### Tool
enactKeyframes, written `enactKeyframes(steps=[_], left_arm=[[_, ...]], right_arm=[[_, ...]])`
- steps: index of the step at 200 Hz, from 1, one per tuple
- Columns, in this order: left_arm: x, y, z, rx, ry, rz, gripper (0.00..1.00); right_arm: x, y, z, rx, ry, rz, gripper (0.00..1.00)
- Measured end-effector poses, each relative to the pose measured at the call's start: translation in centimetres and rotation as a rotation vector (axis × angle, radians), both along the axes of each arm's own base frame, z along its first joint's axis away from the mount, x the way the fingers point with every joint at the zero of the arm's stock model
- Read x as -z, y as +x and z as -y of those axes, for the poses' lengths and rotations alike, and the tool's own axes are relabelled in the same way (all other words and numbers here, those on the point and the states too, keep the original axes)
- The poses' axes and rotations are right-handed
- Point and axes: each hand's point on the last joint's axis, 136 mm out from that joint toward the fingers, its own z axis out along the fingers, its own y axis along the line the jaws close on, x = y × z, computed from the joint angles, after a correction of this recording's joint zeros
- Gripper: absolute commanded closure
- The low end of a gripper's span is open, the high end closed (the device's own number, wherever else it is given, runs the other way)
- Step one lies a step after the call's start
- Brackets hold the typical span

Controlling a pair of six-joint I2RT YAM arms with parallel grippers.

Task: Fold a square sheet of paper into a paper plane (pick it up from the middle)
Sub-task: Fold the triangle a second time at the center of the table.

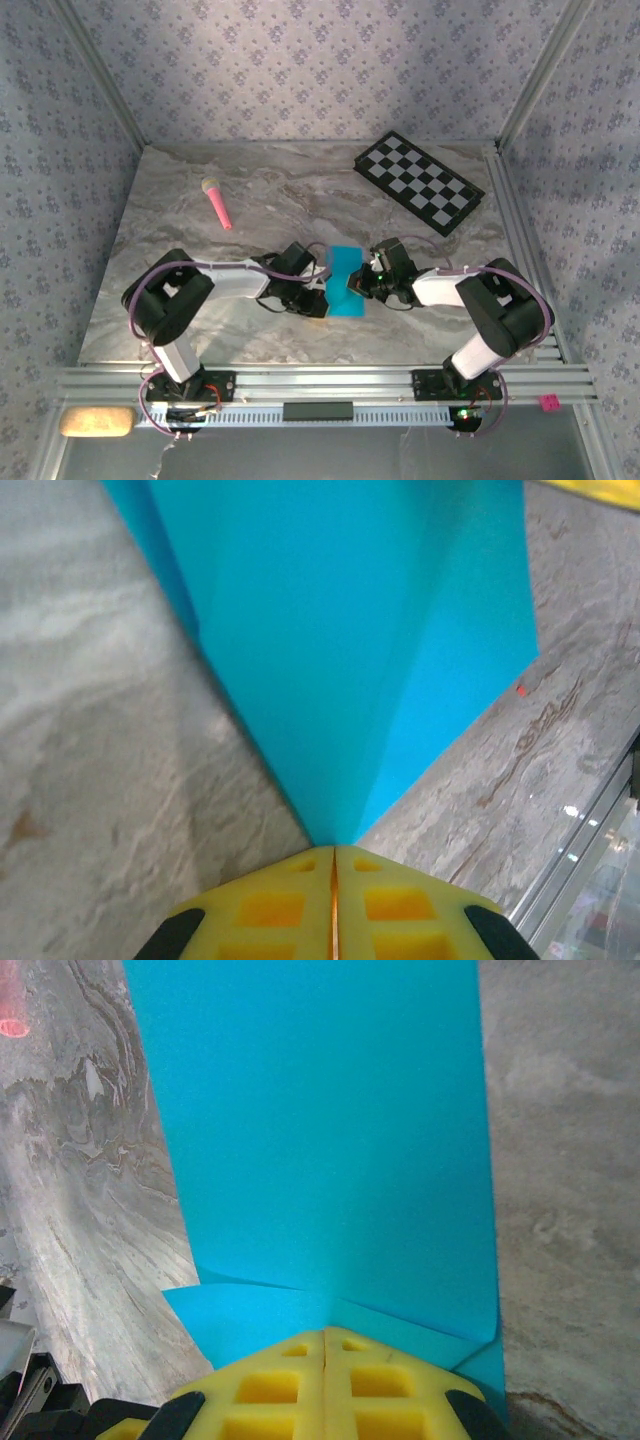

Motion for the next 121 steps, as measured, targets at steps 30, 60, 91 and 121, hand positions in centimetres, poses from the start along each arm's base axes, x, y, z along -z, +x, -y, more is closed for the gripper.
enactKeyframes(steps=[30, 60, 91, 121], left_arm=[[-0.3, -1.3, -1.4, 0.005, 0.033, -0.026, 0.90], [-2.4, -0.9, -1.4, -0.006, -0.014, 0.008, 0.89], [-4.0, 1.1, -0.1, -0.038, -0.064, 0.036, 0.89], [-4.3, 3.9, 2.6, -0.053, -0.093, 0.062, 0.92]], right_arm=[[0.0, 0.0, 0.0, 0.000, 0.000, 0.000, 1.00], [0.0, 0.0, 0.0, 0.000, 0.000, 0.000, 1.00], [0.0, 0.0, 0.0, 0.001, -0.001, 0.001, 1.00], [-0.1, 0.1, 0.1, 0.005, -0.004, 0.005, 1.00]])
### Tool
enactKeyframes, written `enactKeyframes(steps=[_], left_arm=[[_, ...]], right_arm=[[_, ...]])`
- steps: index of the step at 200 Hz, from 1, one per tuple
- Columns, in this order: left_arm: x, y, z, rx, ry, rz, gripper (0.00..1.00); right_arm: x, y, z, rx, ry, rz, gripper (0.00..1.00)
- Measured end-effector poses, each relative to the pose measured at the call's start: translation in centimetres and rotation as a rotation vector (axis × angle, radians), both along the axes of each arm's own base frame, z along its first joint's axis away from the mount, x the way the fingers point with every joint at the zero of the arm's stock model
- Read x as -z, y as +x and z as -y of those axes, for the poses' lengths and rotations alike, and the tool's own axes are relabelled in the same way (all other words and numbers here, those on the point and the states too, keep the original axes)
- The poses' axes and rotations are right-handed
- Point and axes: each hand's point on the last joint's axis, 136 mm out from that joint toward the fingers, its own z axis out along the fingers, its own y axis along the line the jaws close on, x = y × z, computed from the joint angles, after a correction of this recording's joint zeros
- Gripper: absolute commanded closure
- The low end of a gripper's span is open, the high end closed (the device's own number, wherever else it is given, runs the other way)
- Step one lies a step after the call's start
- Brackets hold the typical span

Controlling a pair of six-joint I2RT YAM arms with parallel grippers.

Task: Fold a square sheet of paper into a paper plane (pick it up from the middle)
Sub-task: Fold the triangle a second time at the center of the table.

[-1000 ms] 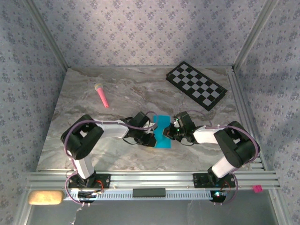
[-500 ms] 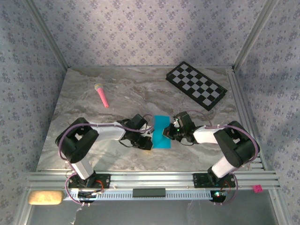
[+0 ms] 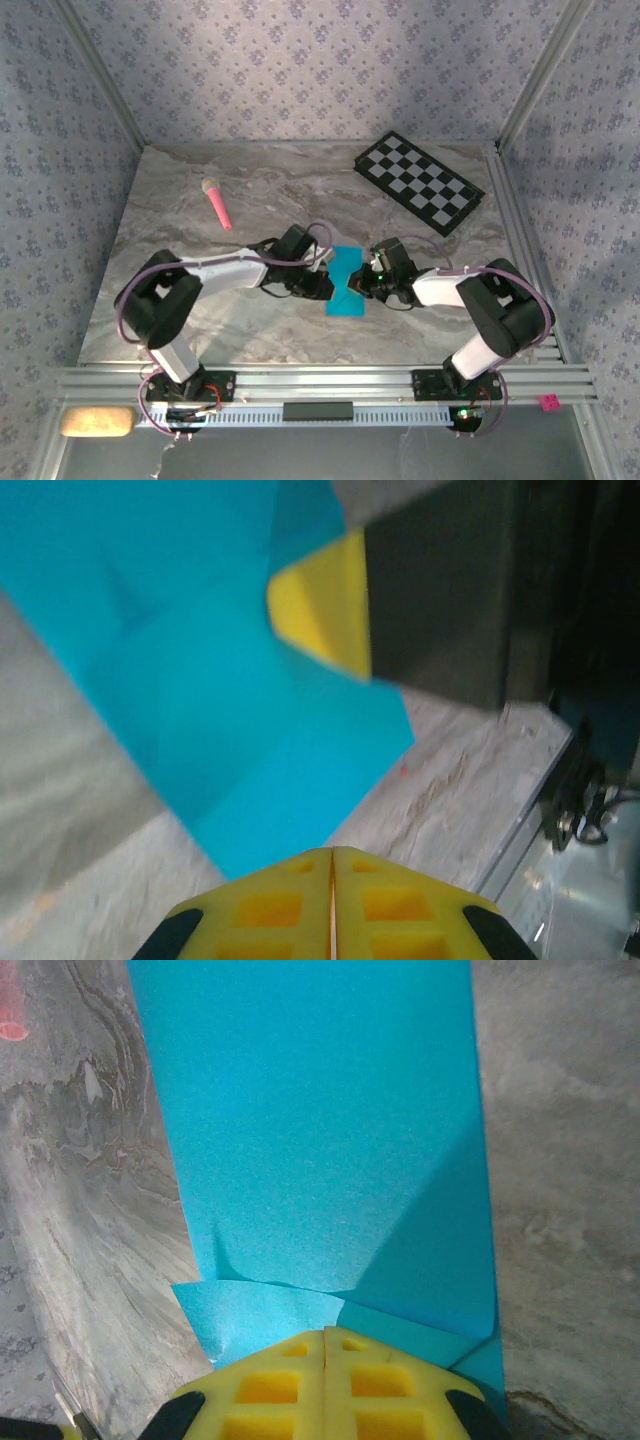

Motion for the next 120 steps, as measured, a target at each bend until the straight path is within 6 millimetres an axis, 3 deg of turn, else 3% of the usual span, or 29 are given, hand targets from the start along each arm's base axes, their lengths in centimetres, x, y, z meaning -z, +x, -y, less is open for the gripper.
enactKeyframes(steps=[39, 94, 120], left_arm=[[4.0, 0.3, -0.1, -0.008, 0.090, -0.053, 0.97], [4.3, 0.3, -0.1, -0.004, 0.076, -0.042, 1.00], [4.3, 0.3, -0.1, -0.007, 0.061, -0.031, 1.00]], right_arm=[[-0.1, 0.1, 0.0, 0.002, -0.001, 0.004, 1.00], [-0.6, -0.7, 0.8, -0.003, -0.053, 0.014, 1.00], [-1.0, -1.6, -0.2, -0.042, -0.053, 0.024, 1.00]])
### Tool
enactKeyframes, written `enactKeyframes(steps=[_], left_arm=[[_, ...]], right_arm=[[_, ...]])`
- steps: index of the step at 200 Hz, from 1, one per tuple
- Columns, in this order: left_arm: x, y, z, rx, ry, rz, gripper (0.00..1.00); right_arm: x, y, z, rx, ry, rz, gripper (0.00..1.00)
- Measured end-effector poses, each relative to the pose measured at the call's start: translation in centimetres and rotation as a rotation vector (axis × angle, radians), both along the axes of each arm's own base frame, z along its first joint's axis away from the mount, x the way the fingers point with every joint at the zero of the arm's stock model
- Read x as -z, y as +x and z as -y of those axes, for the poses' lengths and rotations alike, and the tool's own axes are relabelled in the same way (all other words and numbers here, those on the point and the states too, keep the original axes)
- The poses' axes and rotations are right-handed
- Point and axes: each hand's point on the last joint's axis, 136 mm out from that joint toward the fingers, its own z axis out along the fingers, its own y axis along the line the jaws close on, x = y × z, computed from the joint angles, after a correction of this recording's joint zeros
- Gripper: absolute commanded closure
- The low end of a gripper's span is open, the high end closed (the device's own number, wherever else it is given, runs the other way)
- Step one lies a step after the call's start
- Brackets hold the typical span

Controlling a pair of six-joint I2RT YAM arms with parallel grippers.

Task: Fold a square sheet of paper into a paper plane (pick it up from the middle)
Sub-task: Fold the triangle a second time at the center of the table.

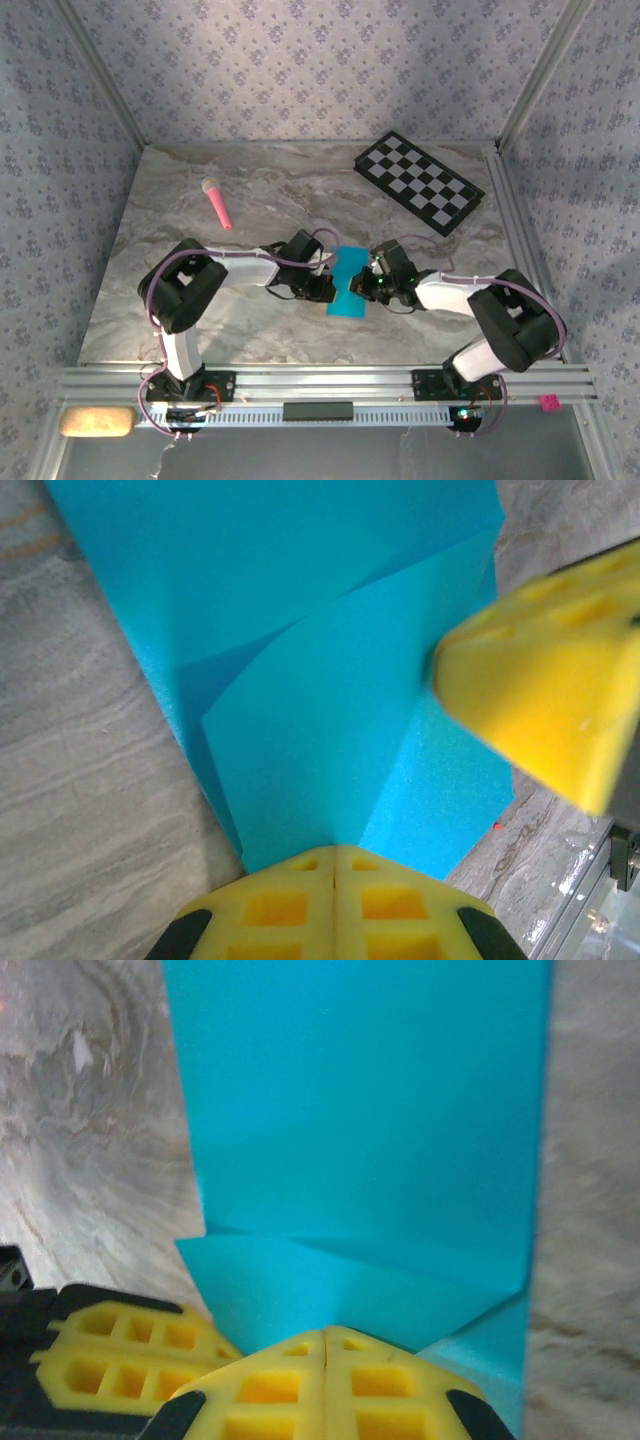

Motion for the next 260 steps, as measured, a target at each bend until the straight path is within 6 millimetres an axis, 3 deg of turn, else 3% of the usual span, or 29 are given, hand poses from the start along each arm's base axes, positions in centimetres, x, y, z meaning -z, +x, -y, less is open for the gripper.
enactKeyframes(steps=[31, 66, 134, 184, 222, 260], left_arm=[[0.0, 0.1, 0.0, -0.002, -0.001, 0.004, 1.00], [0.0, 0.0, -0.1, -0.002, 0.003, 0.005, 1.00], [0.0, 0.0, -0.1, 0.000, 0.008, 0.007, 1.00], [0.0, 0.0, -0.1, 0.004, 0.014, 0.012, 1.00], [0.0, 0.2, -0.1, 0.001, 0.023, 0.020, 1.00], [0.0, 0.3, -0.1, 0.008, 0.026, 0.034, 1.00]], right_arm=[[0.7, -0.8, -1.1, -0.040, -0.002, -0.009, 1.00], [0.7, -0.1, -1.3, -0.026, 0.026, 0.005, 1.00], [0.0, 1.2, 1.7, 0.071, 0.054, 0.008, 1.00], [-2.1, 2.0, -0.8, 0.007, 0.092, 0.057, 1.00], [0.7, 2.3, -0.3, 0.015, 0.050, -0.010, 1.00], [0.8, 3.2, 0.8, 0.040, 0.099, -0.010, 1.00]])
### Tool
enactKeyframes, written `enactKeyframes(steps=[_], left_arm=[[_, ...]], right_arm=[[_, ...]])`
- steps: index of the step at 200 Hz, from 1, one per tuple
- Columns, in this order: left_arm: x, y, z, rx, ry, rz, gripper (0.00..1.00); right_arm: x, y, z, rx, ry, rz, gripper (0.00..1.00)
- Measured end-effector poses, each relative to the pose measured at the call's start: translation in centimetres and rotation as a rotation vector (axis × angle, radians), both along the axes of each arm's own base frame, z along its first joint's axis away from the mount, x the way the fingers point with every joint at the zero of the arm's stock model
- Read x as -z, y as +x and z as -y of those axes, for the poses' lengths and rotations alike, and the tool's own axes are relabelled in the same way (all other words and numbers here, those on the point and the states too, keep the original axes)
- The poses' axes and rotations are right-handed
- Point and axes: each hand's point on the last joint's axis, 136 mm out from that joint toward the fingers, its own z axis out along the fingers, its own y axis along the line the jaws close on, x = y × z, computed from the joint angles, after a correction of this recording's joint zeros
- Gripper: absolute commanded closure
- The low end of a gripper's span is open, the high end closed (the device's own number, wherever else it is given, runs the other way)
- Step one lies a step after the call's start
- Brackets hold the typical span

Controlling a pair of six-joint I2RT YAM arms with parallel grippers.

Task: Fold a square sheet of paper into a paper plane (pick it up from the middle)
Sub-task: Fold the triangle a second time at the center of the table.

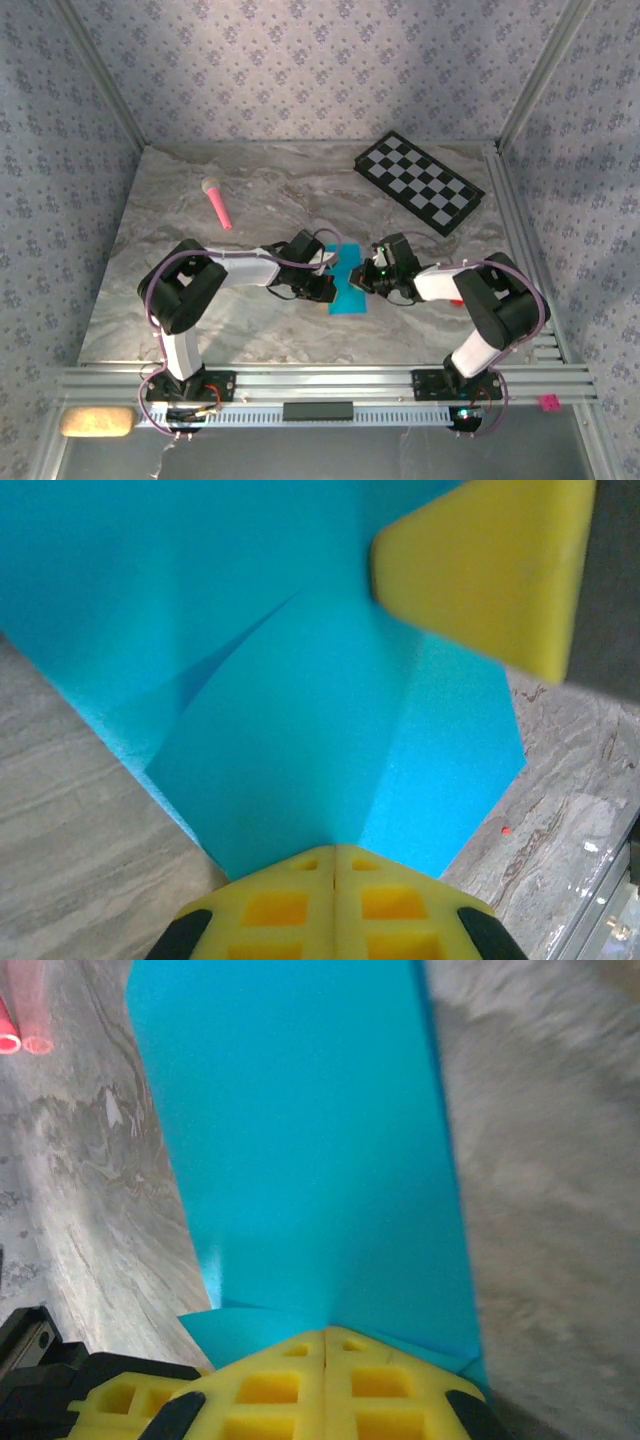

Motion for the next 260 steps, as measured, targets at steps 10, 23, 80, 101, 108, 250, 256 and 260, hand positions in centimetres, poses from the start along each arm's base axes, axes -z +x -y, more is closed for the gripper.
enactKeyframes(steps=[10, 23, 80, 101, 108, 250, 256, 260], left_arm=[[0.0, 0.0, 0.0, 0.000, 0.000, 0.001, 1.00], [0.0, 0.0, 0.0, 0.003, 0.000, 0.003, 1.00], [0.0, 0.0, 0.0, 0.012, 0.000, 0.010, 1.00], [0.0, 0.0, -0.1, 0.014, 0.007, 0.008, 1.00], [0.0, 0.0, -0.1, 0.014, 0.008, 0.008, 1.00], [-4.2, 1.5, 0.8, -0.032, 0.003, 0.024, 0.92], [-4.9, 1.8, 1.3, -0.033, -0.017, 0.030, 0.93], [-5.2, 1.9, 1.6, -0.031, -0.025, 0.032, 0.93]], right_arm=[[0.0, 0.4, 0.4, 0.011, 0.001, 0.005, 1.00], [-0.1, 0.9, 1.1, 0.028, -0.001, 0.012, 1.00], [-1.3, 2.5, 2.7, 0.088, -0.019, 0.080, 0.99], [-2.7, 1.9, 1.2, 0.038, -0.005, 0.126, 0.99], [-2.7, 1.6, 0.8, 0.020, -0.004, 0.130, 0.99], [-0.1, 0.0, 0.4, -0.002, -0.021, 0.084, 1.00], [-0.1, 0.0, 0.4, -0.001, -0.021, 0.083, 1.00], [-0.1, 0.0, 0.4, -0.001, -0.021, 0.084, 1.00]])
